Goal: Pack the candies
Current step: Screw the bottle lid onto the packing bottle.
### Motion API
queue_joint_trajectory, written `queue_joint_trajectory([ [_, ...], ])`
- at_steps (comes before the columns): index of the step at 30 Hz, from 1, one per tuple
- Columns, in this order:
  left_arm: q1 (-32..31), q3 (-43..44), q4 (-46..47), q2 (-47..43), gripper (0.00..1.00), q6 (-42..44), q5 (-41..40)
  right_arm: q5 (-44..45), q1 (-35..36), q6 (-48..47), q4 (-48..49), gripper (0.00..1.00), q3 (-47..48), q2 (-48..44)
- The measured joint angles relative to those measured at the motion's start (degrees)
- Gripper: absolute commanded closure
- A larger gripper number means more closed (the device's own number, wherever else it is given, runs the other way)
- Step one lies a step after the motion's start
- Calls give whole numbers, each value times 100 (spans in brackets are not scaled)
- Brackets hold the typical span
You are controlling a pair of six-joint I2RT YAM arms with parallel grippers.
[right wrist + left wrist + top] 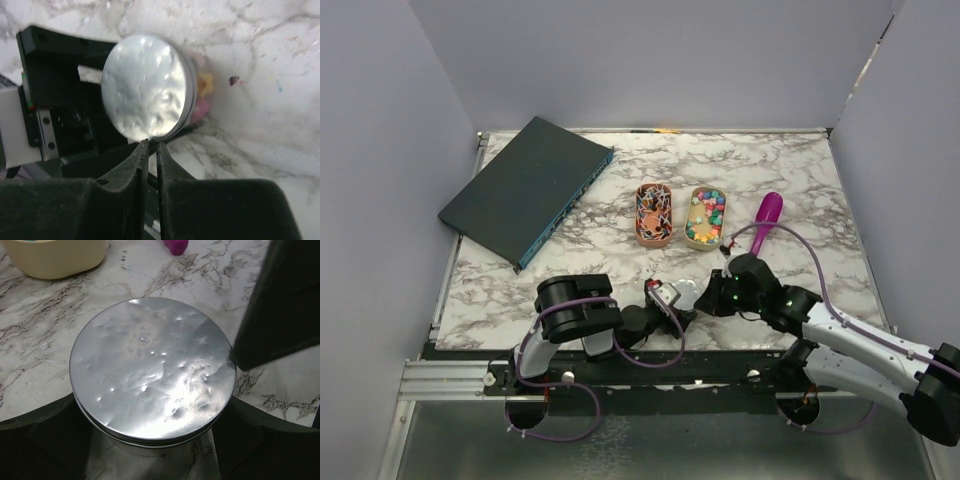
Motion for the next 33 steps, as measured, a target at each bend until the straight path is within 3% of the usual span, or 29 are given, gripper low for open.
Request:
queue_joint_trajectory([
  [6,42,55,-4,7,40,-146,-2,-87,260,26,-914,75,549,-55],
  [13,44,61,-7,9,40,-197,-4,848,260,-385,-1355,61,1810,354],
  [19,48,63,-7,9,40,-205,-7,1078,258,-881,-1314,60,2295,1231],
  [33,48,76,-9,13,40,-205,-7,743,-48,-1478,-787,62,2352,2457],
])
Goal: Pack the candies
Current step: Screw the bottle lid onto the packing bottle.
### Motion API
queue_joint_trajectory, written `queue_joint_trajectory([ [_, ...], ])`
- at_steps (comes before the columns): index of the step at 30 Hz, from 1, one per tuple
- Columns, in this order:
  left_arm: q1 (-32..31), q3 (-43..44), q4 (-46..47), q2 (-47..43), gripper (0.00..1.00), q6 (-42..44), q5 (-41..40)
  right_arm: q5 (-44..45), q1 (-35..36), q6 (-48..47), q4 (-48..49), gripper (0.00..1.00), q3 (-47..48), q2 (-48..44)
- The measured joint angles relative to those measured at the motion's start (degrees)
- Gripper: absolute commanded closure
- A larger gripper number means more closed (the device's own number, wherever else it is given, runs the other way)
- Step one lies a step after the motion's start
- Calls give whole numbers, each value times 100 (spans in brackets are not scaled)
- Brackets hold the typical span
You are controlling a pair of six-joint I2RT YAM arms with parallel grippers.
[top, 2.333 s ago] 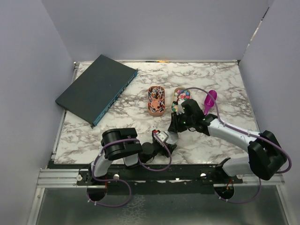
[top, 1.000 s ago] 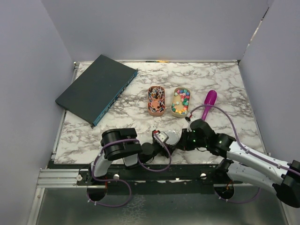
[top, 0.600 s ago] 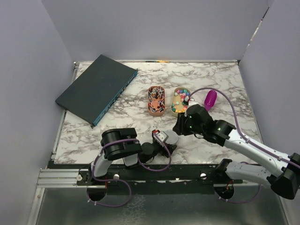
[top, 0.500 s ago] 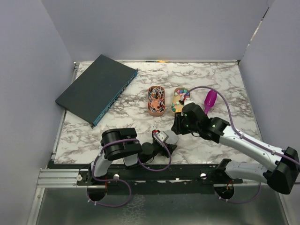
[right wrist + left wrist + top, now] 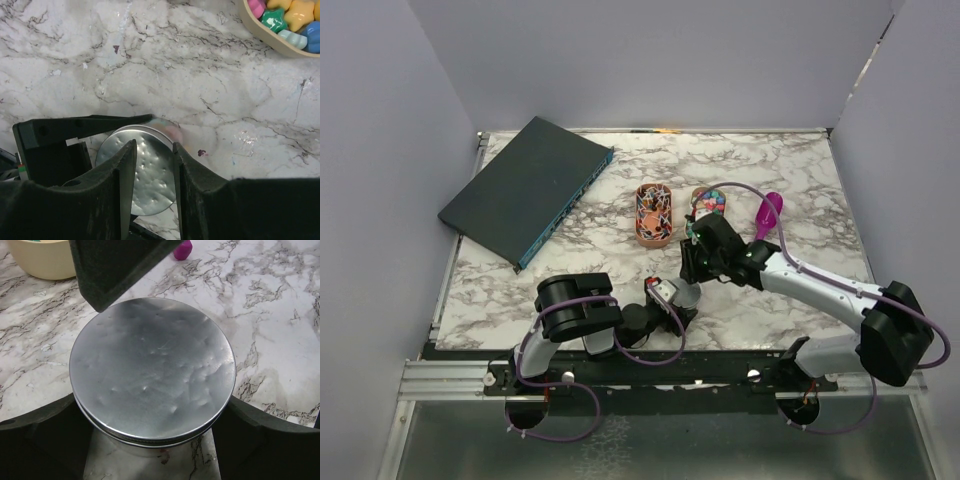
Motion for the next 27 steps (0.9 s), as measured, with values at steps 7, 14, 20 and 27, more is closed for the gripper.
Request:
queue_joint_trajectory([
  [7,4,7,0,4,40,0,2,-286,-256,-131,247,64,-2,247],
  [14,4,7,0,7,40,2,2,-581,-291,-74,566,75,-304,251],
  [20,4,7,0,9,40,22,9,-612,-343,81,960,80,-748,-120],
  [27,-81,17,2,13,40,26,146,-610,-356,354,1088,82,-1244,-713],
])
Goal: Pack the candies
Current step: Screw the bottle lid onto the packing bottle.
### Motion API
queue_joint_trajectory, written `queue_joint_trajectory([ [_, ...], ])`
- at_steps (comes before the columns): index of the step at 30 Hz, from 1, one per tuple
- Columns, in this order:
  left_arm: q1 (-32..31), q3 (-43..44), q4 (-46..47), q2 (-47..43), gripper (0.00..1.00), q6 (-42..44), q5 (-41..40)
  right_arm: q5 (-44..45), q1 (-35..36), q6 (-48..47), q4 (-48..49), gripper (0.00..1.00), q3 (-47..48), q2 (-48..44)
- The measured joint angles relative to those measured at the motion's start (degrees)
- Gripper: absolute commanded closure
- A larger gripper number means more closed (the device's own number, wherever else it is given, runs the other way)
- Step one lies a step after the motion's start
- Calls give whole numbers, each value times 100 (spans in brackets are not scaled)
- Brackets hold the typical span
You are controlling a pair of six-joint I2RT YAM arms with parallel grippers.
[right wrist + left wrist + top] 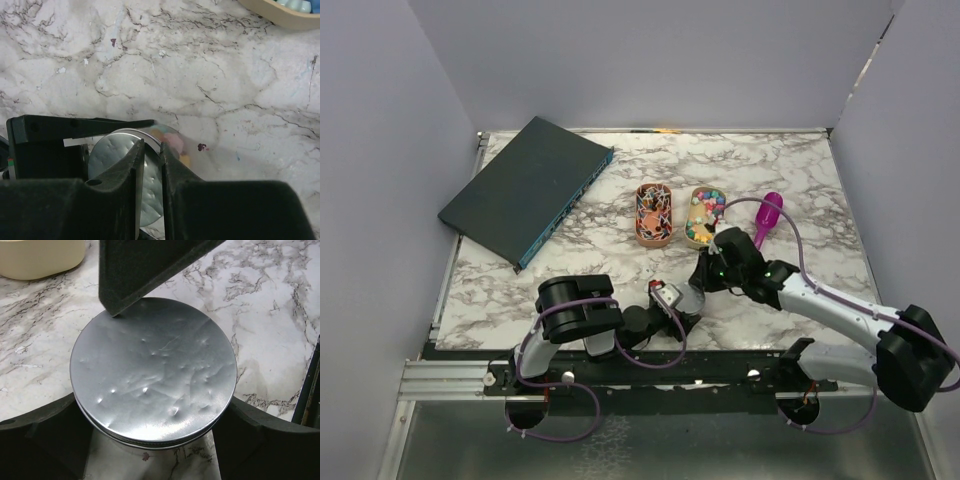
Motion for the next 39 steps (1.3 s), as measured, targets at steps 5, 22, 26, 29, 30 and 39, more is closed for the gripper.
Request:
queue_joint_trajectory([
  [5,-9,-2,2,0,40,-2,44,7,-44,227,-11,83,-330,-490],
  [22,-4,-96,4,-70,40,-85,42,120,98,949,-118,93,-885,-1399],
  [26,9,-103,0,-85,40,-131,42,212,208,1088,-234,94,-940,-1591],
  [29,48,-101,-11,-96,40,-184,20,181,315,1202,-485,94,-953,-1808],
  [30,83,-87,-20,-96,39,-199,-13,72,376,1268,-608,94,-955,-1897],
  [39,413,44,-199,-109,35,-343,-514,-11,599,1539,-1803,87,-778,-2667],
])
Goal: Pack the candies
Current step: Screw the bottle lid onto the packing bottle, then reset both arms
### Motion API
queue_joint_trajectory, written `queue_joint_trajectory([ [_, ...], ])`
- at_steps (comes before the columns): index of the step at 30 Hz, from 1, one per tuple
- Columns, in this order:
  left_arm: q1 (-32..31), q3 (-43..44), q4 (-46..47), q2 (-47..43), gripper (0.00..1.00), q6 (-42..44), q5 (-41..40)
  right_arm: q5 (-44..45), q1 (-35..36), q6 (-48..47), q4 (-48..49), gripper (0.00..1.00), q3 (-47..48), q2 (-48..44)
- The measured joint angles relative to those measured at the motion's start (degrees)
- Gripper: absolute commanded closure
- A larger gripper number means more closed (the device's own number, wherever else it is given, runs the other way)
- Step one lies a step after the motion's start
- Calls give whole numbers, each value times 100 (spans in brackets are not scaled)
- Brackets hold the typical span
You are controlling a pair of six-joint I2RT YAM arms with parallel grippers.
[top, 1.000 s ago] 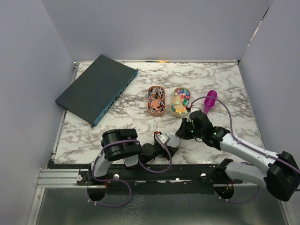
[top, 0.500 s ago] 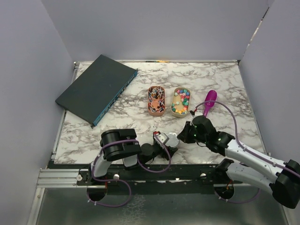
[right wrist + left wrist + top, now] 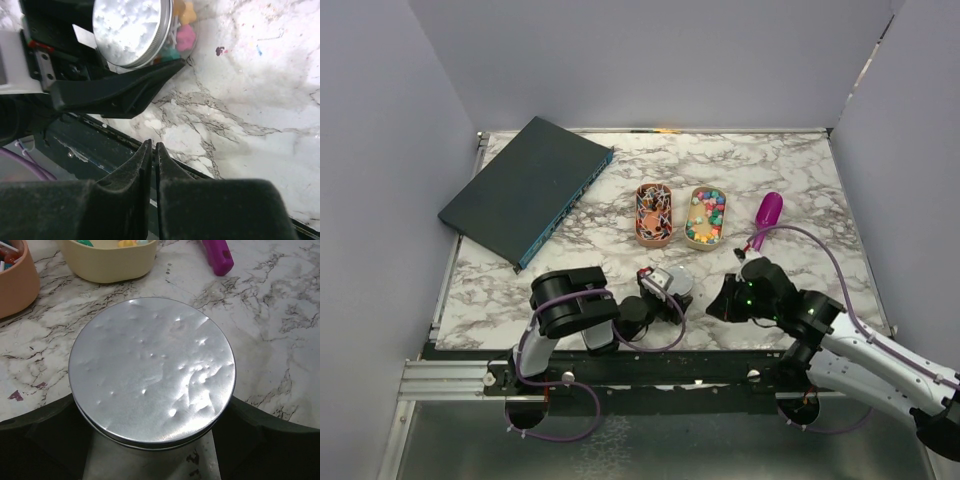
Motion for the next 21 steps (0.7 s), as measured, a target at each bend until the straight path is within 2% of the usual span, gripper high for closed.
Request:
queue_joint_trajectory([
  [6,-4,157,-564,-212,29,13,-101,422,0,37,-153,80,295,-164],
  [7,-4,186,-636,-232,19,13,-109,485,0,37,-155,78,317,-157],
  [8,-4,238,-754,-258,3,20,-127,538,0,35,-157,77,334,-140],
  [9,-4,271,-826,-278,1,22,-140,595,0,33,-162,77,354,-116],
  [21,-4,164,-1939,-988,1,59,-247,992,0,-140,-205,69,664,146],
])
